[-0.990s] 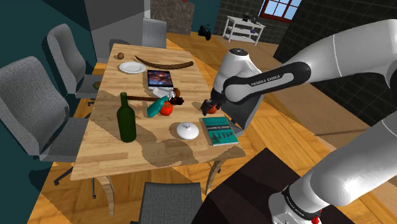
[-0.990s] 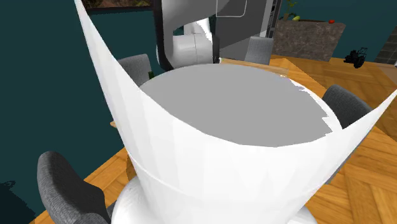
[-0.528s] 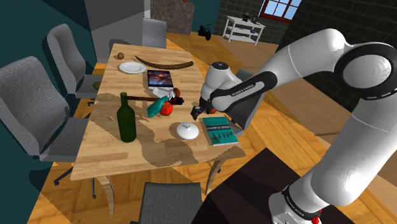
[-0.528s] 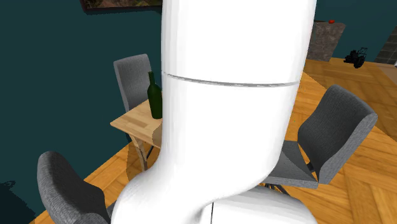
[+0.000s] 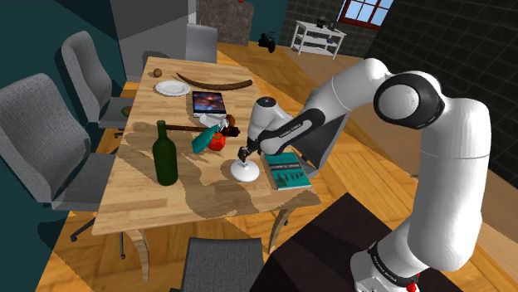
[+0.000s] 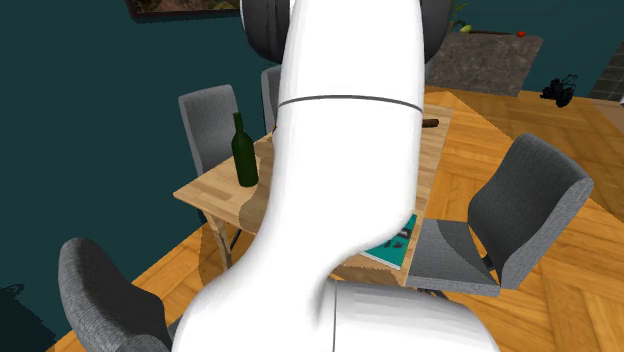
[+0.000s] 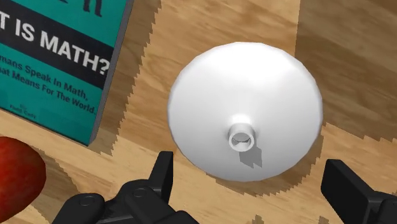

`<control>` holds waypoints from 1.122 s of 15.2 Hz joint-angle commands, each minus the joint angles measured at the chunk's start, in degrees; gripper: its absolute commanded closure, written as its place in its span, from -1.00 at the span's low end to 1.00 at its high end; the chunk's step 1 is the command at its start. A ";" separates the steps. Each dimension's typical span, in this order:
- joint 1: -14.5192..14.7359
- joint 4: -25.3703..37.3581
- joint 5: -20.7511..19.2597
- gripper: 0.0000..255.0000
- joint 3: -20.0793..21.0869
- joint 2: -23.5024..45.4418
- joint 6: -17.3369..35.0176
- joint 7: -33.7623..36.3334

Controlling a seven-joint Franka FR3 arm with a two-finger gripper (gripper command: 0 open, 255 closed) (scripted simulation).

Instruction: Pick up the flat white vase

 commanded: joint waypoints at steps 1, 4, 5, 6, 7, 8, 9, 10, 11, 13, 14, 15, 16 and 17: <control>0.92 3.25 -0.86 -1.00 -0.95 3.92 0.49 0.91; 1.36 3.87 -1.42 -1.00 -1.57 5.90 1.87 1.54; 1.51 4.10 -1.61 -1.00 -1.77 6.57 2.31 1.75; 1.65 4.35 -1.78 -1.00 -1.97 7.25 2.75 1.95; 1.80 4.61 -1.95 -1.00 -2.17 7.93 3.19 2.15; 1.94 4.88 -2.12 -1.00 -2.37 8.62 3.61 2.34; 2.02 5.04 -2.21 -1.00 -2.48 9.02 3.86 2.46; 2.03 5.03 -2.21 -1.00 -2.48 9.02 3.86 2.46; 2.03 5.11 -2.19 1.00 -2.47 9.05 3.81 2.45; 2.00 5.30 -2.15 1.00 -2.44 9.13 3.70 2.38; 2.01 5.28 -2.16 1.00 -2.44 9.13 3.71 2.39; 2.01 5.28 -2.16 1.00 -2.45 9.13 3.72 2.39; 2.00 5.26 -2.16 1.00 -2.45 9.11 3.72 2.38; 2.00 5.26 -2.16 1.00 -2.45 9.11 3.72 2.38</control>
